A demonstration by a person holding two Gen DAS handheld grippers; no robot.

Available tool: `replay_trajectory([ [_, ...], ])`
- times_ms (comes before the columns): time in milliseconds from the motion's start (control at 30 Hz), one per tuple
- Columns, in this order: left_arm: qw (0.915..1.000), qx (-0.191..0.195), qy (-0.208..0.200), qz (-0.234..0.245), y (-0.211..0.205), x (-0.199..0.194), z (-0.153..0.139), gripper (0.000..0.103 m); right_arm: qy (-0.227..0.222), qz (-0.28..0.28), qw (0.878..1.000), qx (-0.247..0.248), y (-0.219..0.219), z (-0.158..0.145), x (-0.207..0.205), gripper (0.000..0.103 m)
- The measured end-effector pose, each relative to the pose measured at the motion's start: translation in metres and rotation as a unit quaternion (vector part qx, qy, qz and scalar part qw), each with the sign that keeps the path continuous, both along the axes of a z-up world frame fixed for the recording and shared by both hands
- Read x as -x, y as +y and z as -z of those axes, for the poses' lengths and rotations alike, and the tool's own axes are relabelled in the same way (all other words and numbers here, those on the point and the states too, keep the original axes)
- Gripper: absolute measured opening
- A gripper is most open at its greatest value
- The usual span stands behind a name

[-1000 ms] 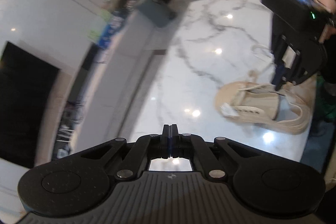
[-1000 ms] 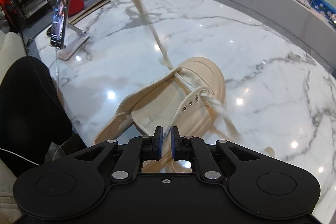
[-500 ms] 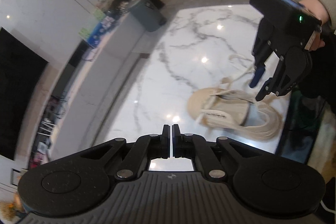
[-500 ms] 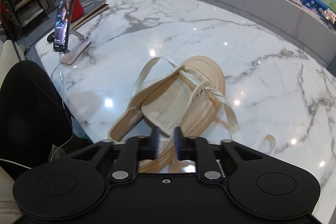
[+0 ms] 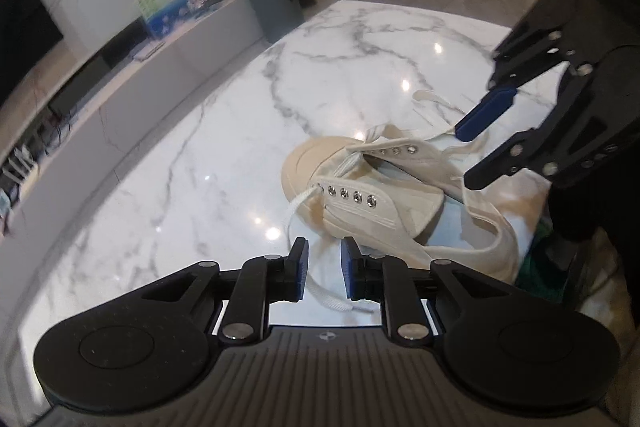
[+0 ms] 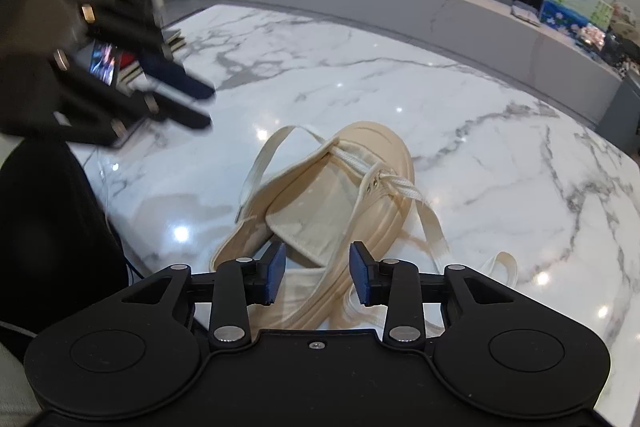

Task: Lace up shoes with both hands
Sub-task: 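Draw the white lace through the eyelet with the left gripper, stretching it out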

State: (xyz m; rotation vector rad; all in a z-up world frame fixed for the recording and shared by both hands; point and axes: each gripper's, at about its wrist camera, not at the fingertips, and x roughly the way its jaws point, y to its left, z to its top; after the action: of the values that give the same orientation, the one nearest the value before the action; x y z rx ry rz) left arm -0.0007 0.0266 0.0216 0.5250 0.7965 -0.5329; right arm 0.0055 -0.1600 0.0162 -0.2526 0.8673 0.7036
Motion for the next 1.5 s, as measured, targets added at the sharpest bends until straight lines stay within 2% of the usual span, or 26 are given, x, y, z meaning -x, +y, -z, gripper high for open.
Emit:
replay_trajectory([
  [67, 0.9992, 0.018, 0.009, -0.033, 0.008, -0.010, 0.015, 0.017, 0.003, 0.013, 1.000, -0.013, -0.002, 0.002, -0.003, 0.037],
  [133, 0.9977, 0.016, 0.012, -0.065, 0.014, -0.017, 0.025, 0.017, 0.003, 0.018, 1.000, -0.015, -0.003, 0.004, -0.005, 0.037],
  [200, 0.9963, 0.017, 0.011, -0.083, 0.016, -0.021, 0.030, 0.017, -0.002, 0.021, 1.000, -0.010, -0.003, 0.006, -0.007, 0.037],
  [300, 0.9929, 0.045, 0.024, -0.108, 0.025, -0.028, 0.039, 0.017, -0.007, 0.022, 1.000, -0.001, -0.001, 0.009, -0.010, 0.038],
  [533, 0.9872, 0.064, 0.046, -0.138, 0.031, -0.044, 0.058, 0.017, 0.002, 0.035, 0.999, -0.004, 0.003, 0.021, -0.023, 0.040],
  [700, 0.9881, 0.058, 0.051, -0.133, 0.025, -0.049, 0.068, 0.017, 0.008, 0.037, 0.999, -0.001, 0.007, 0.029, -0.028, 0.040],
  [733, 0.9881, 0.062, 0.054, -0.130, 0.024, -0.049, 0.069, 0.013, 0.009, 0.037, 0.999, -0.001, 0.007, 0.031, -0.028, 0.040],
  [767, 0.9881, 0.062, 0.057, -0.129, 0.024, -0.049, 0.070, 0.005, 0.010, 0.038, 0.999, -0.002, 0.008, 0.031, -0.028, 0.039],
  [900, 0.9886, 0.049, 0.053, -0.132, 0.023, -0.047, 0.068, 0.000, 0.009, 0.041, 0.999, 0.006, 0.010, 0.034, -0.027, 0.039],
  [967, 0.9882, 0.043, 0.051, -0.138, 0.023, -0.047, 0.065, 0.000, 0.007, 0.043, 0.999, 0.010, 0.010, 0.035, -0.026, 0.028],
  [1033, 0.9878, 0.027, 0.043, -0.147, 0.023, -0.043, 0.061, 0.000, 0.008, 0.043, 0.999, 0.013, 0.010, 0.036, -0.026, 0.023],
  [1500, 0.9847, -0.008, 0.002, -0.174, 0.026, -0.038, 0.022, 0.000, 0.004, 0.048, 0.999, 0.013, 0.008, 0.039, -0.024, 0.023],
])
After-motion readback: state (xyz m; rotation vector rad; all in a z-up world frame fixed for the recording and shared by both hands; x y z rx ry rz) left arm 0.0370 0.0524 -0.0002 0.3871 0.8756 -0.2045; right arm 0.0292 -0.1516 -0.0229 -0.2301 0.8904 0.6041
